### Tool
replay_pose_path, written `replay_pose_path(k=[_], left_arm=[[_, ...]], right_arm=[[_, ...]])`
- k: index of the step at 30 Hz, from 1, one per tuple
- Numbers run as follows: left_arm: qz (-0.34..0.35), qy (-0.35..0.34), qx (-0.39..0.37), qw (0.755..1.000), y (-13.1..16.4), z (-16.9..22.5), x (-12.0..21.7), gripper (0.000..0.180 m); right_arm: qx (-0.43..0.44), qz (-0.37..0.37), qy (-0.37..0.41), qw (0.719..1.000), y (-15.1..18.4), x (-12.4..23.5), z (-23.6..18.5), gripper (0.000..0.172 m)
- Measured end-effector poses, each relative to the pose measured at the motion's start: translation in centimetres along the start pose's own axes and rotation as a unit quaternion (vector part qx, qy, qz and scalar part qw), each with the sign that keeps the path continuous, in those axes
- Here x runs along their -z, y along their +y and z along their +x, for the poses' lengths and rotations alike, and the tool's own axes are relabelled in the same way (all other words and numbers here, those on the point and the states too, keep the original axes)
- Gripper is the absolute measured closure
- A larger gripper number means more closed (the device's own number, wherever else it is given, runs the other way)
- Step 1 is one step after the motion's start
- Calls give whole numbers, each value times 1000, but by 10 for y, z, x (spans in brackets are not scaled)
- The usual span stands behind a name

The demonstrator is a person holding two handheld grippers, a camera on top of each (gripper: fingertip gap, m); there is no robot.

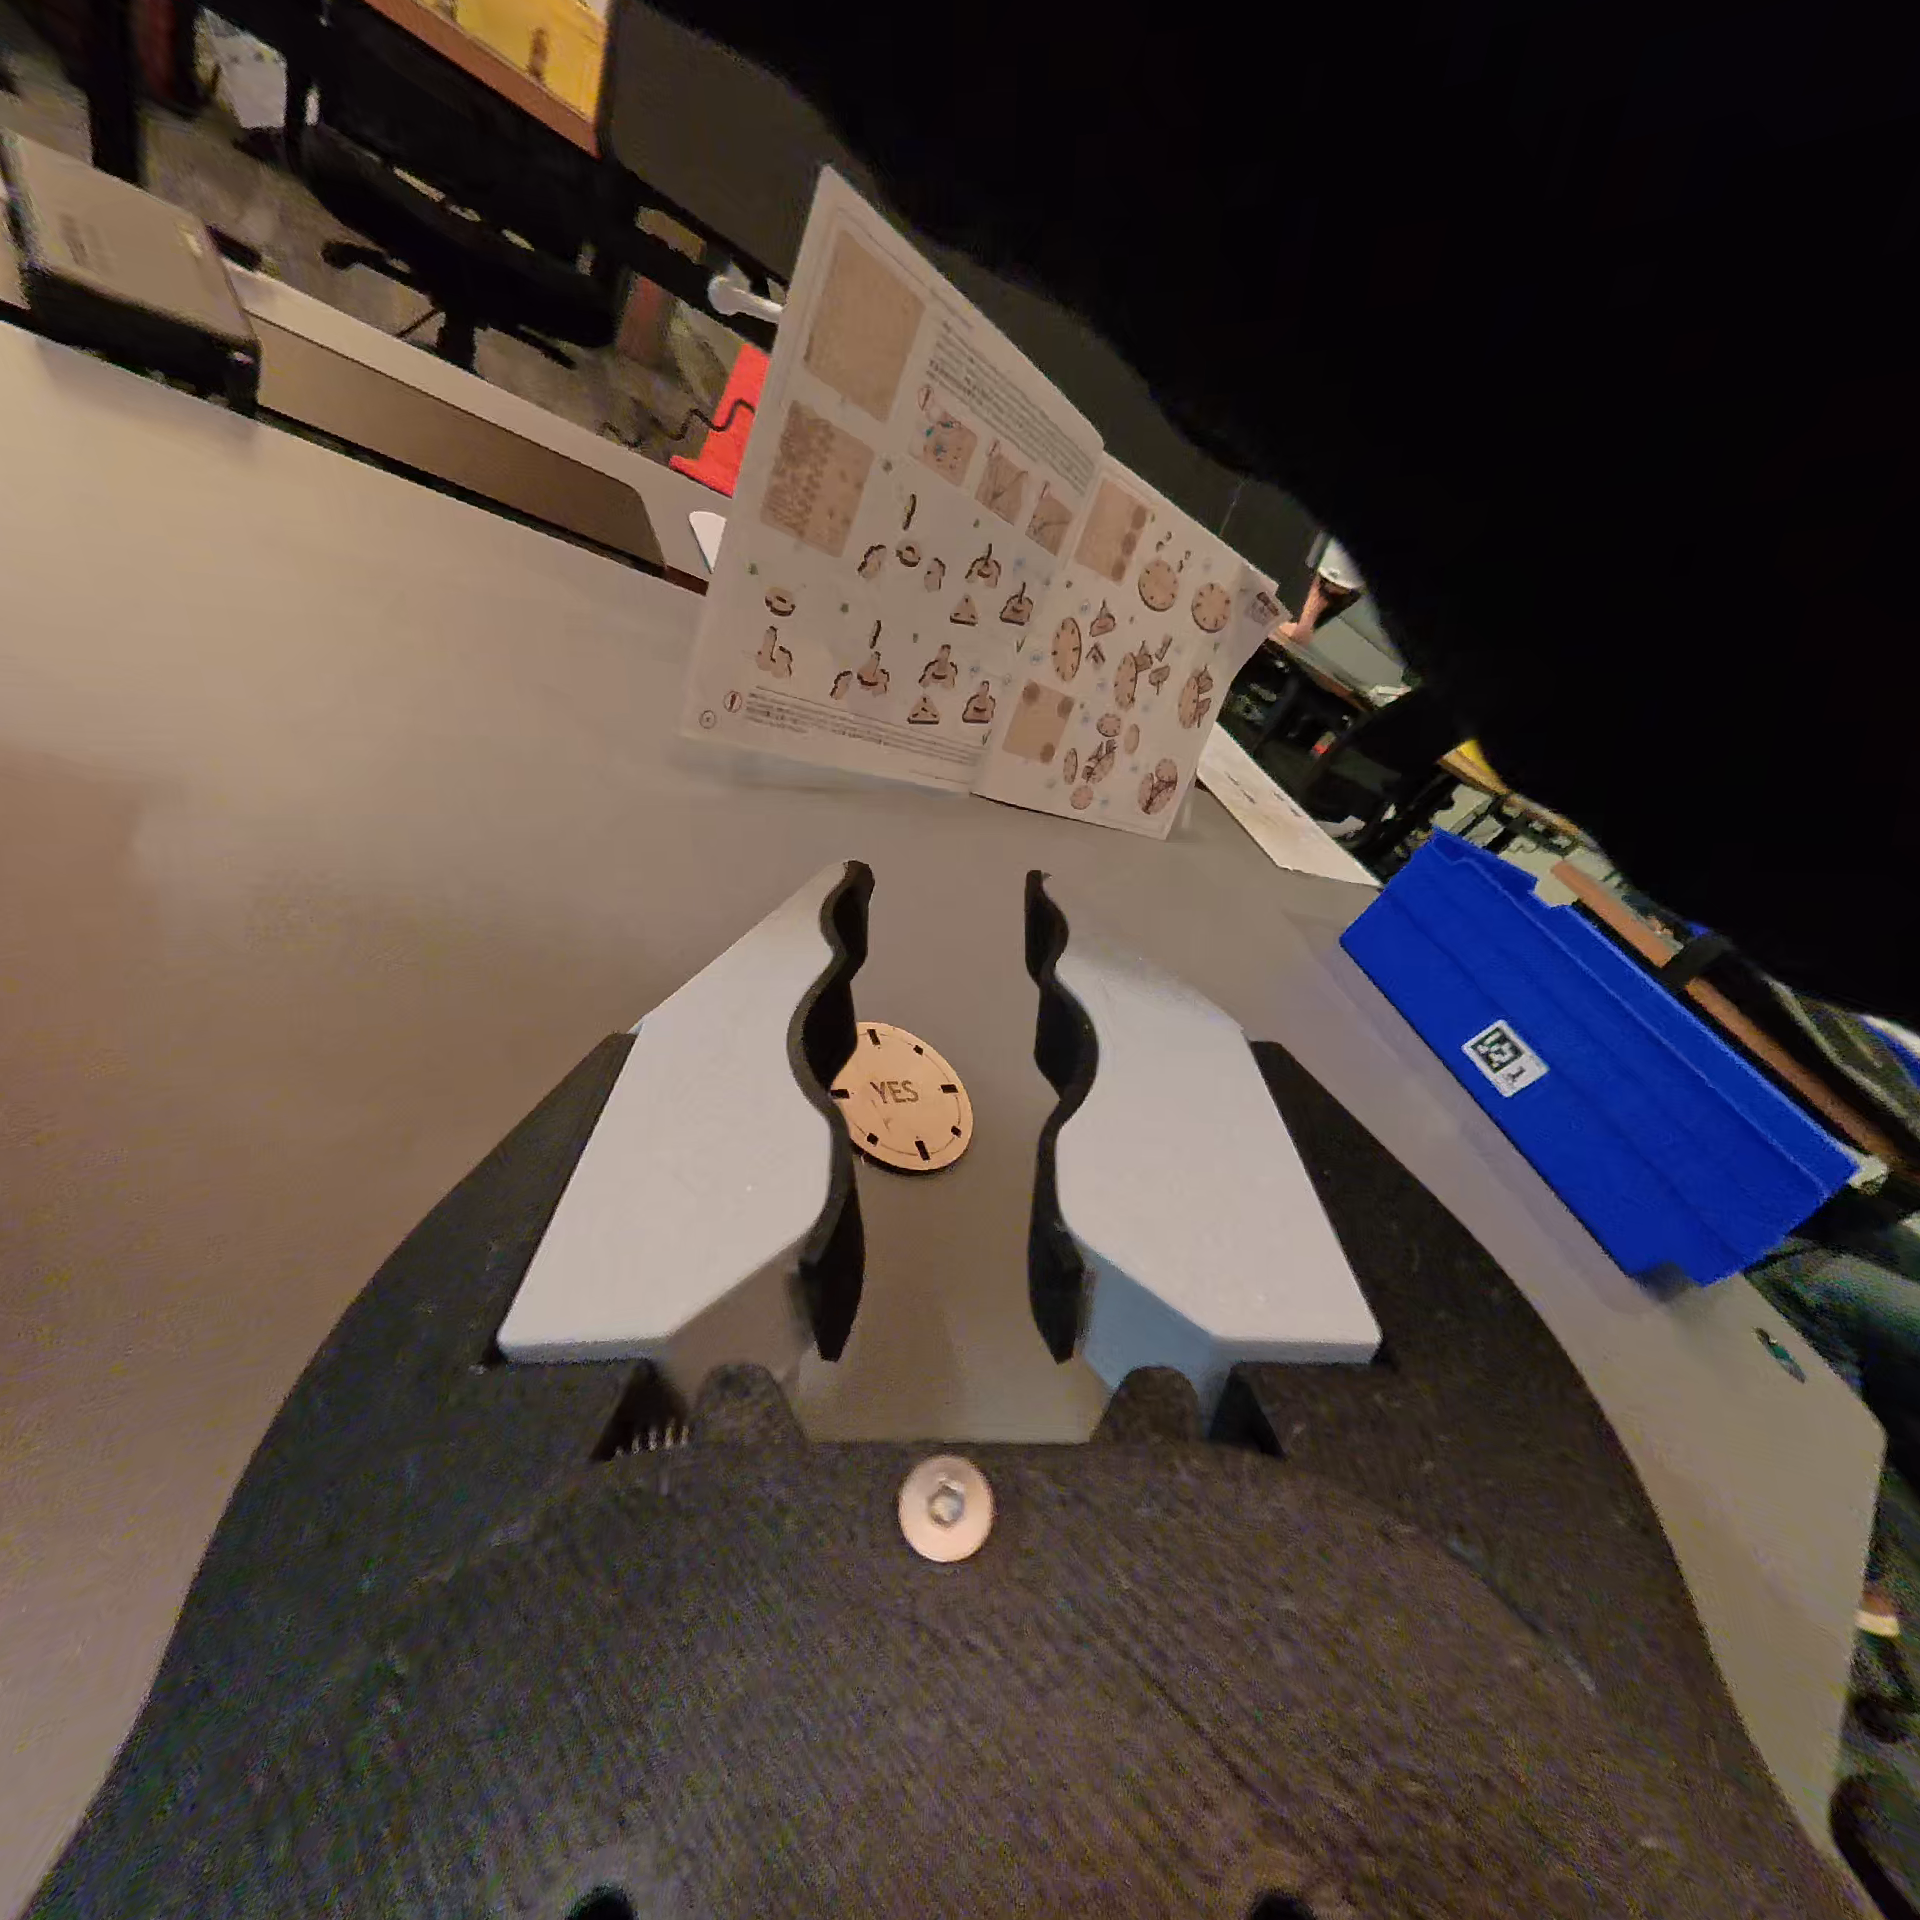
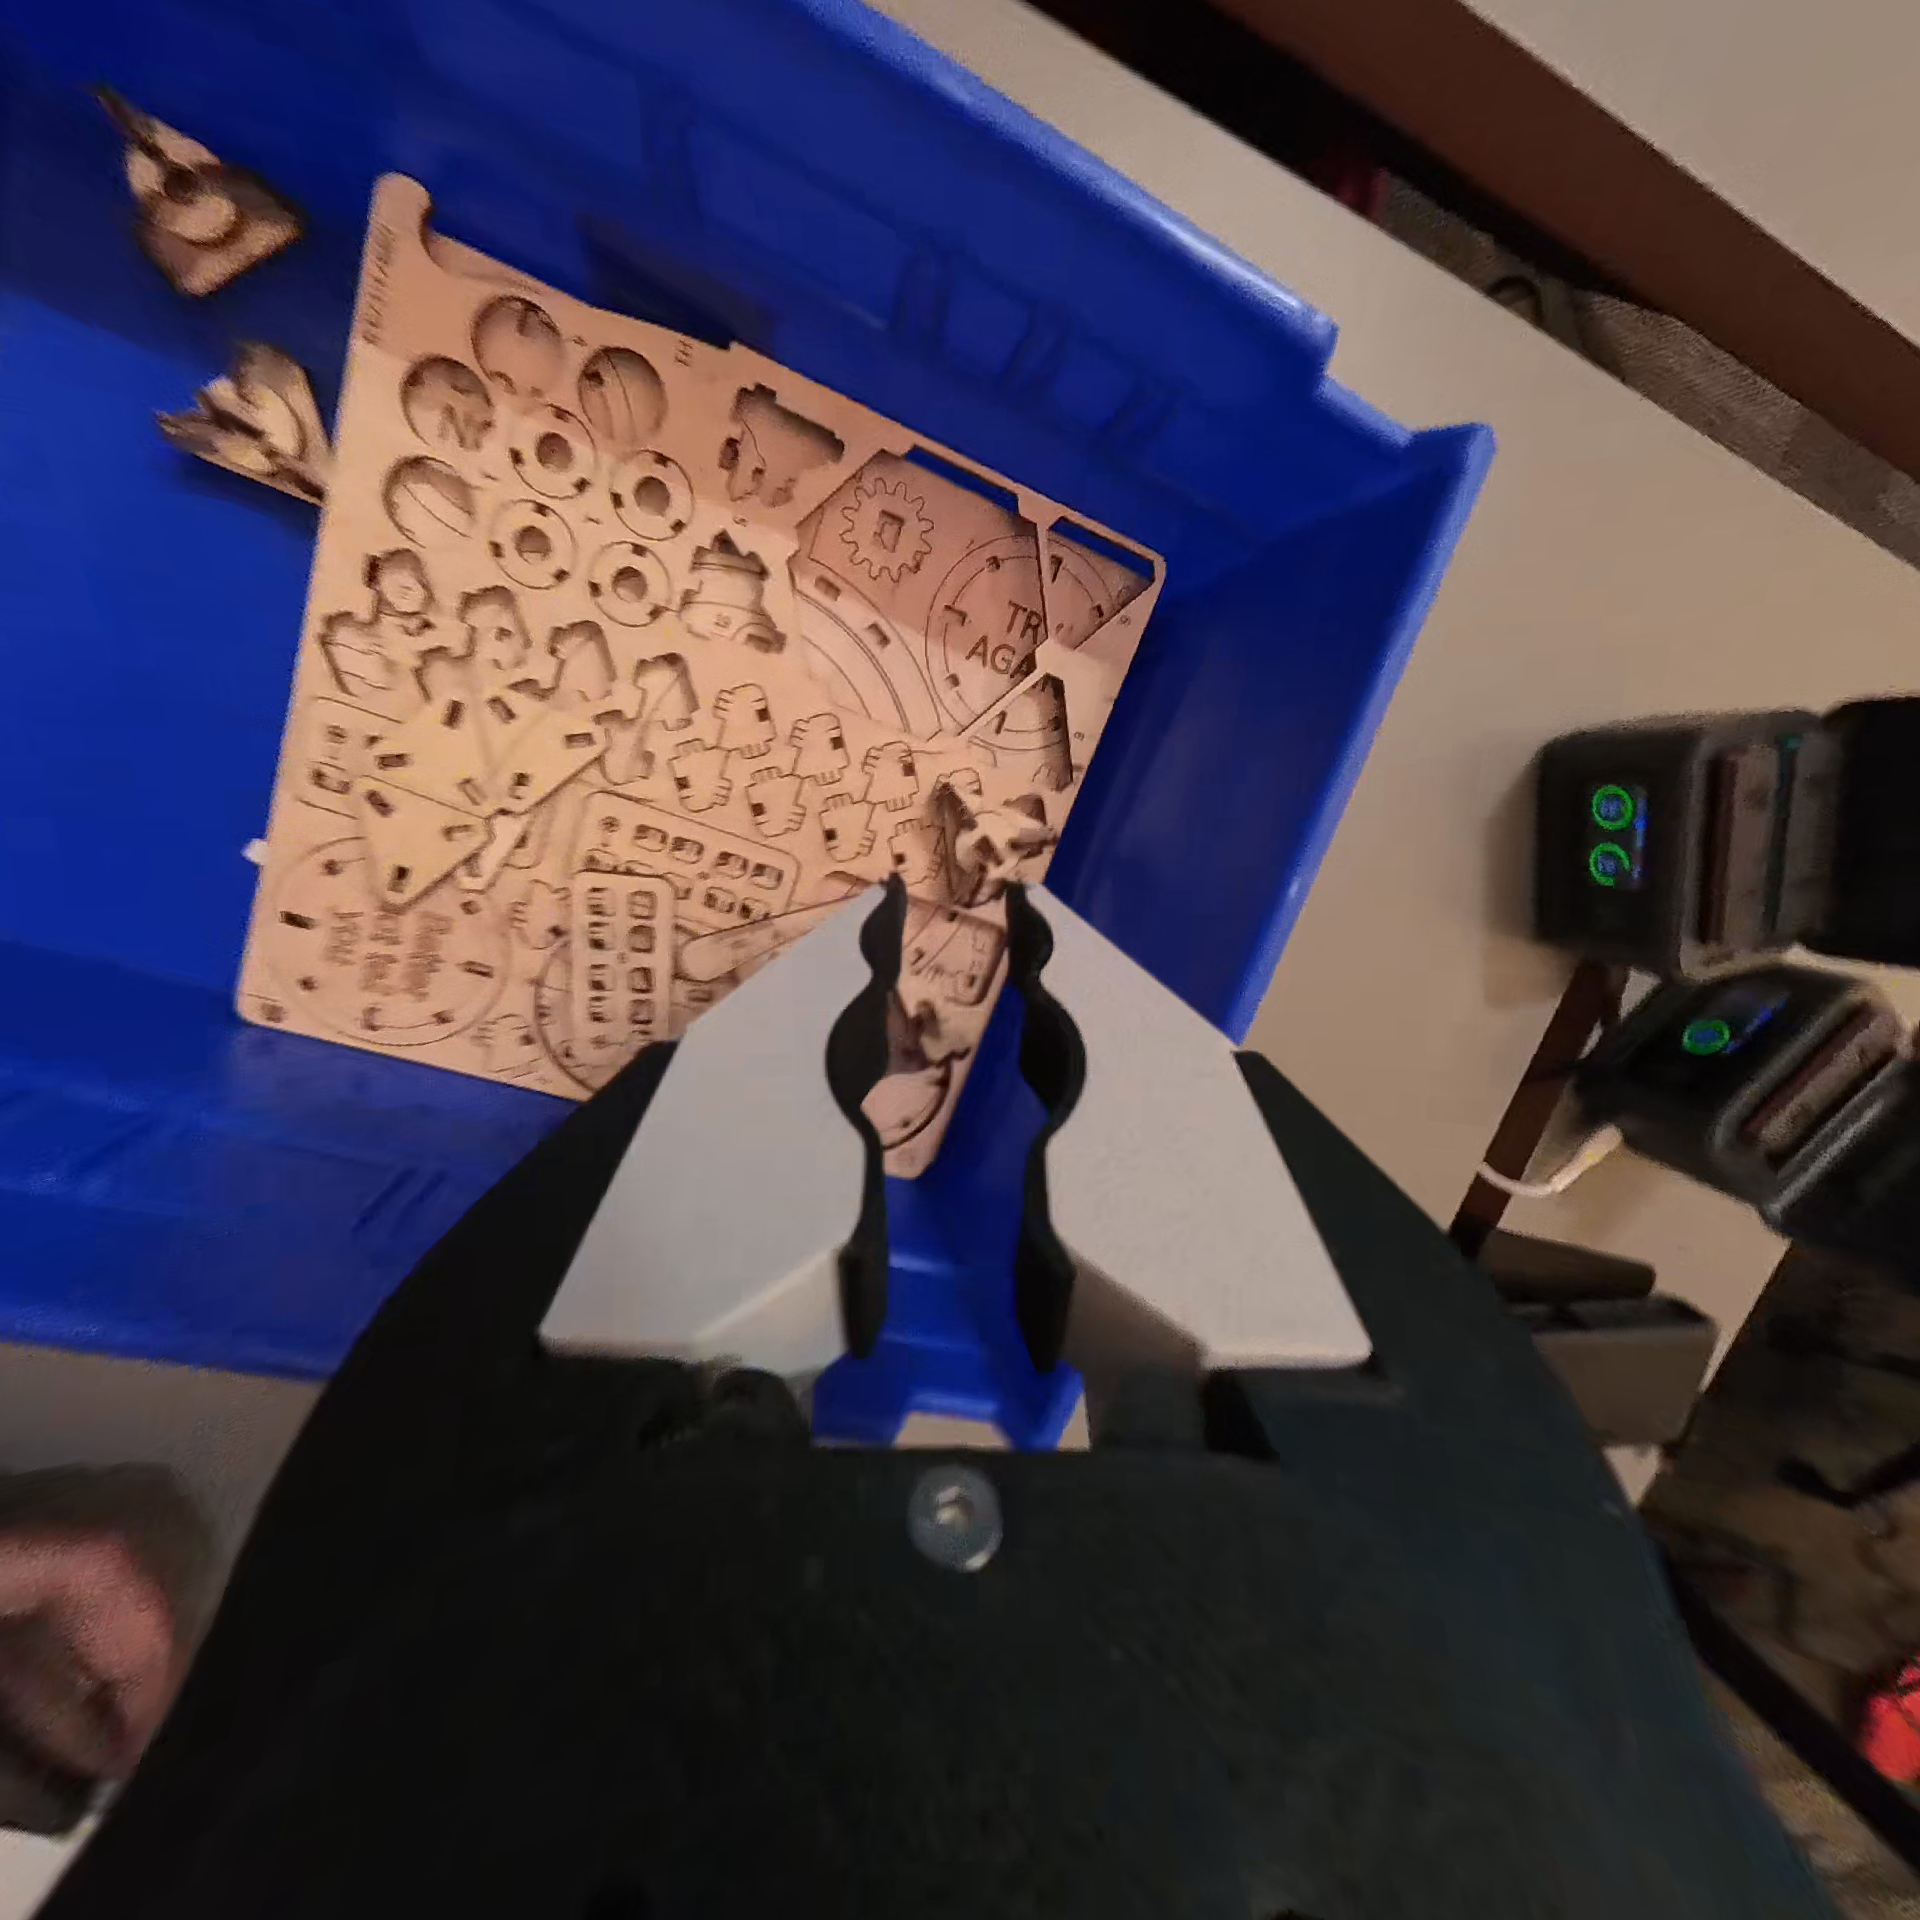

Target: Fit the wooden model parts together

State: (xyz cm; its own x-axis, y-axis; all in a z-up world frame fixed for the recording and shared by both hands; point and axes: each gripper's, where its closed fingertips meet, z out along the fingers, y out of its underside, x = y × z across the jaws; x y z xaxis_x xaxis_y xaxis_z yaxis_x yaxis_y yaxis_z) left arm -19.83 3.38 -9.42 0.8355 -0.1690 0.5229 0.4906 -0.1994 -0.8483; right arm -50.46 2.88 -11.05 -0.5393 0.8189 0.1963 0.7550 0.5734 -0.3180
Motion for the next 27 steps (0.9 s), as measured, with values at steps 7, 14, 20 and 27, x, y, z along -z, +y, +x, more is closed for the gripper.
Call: replay_pose_path(k=[7,14,20,27], left_arm=[[0,32,55,998,1,5,-2,151],[15,24,57,998,-4,2,1,152],[15,23,51,998,-4,3,0,152],[23,17,58,998,-7,-1,2,152]], right_arm=[[87,-34,-28,995,11,-32,10,167],[99,-65,-45,992,12,-46,6,164],[100,-68,-31,992,9,-43,3,170],[42,67,14,997,-9,44,-5,170]])
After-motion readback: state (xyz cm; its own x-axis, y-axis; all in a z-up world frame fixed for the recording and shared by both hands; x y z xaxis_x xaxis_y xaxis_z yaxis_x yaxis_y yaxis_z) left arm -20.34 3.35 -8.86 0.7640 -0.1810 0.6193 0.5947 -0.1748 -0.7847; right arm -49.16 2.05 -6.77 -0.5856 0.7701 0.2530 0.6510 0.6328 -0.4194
